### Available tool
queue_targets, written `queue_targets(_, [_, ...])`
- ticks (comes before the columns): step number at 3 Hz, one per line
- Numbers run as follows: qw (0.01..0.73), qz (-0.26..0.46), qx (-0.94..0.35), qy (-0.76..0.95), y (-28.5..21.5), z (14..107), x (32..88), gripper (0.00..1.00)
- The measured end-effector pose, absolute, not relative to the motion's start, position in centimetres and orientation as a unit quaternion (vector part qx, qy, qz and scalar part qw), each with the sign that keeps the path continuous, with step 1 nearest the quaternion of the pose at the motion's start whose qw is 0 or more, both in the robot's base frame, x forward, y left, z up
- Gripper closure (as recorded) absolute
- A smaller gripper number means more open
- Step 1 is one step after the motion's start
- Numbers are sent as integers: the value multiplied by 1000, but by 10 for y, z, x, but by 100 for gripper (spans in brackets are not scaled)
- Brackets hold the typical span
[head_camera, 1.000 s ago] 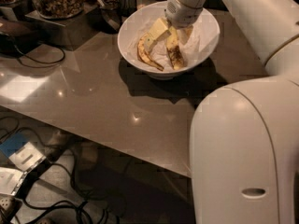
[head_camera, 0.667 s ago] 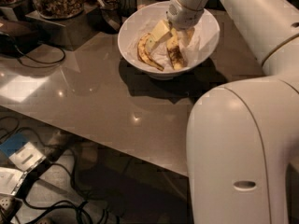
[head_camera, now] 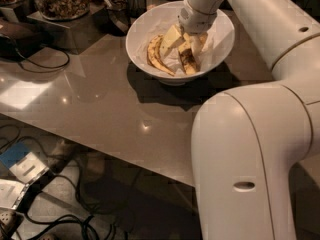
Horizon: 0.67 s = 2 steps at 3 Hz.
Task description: Pick banana from white bowl
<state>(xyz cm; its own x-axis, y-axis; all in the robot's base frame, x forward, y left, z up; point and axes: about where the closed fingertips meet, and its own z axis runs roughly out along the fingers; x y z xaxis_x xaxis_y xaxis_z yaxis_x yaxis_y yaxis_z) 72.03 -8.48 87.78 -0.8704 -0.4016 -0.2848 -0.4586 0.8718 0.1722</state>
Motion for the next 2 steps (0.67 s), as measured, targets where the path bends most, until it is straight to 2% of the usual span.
queue_targets(2, [118, 116, -229, 959, -80, 875, 722, 34])
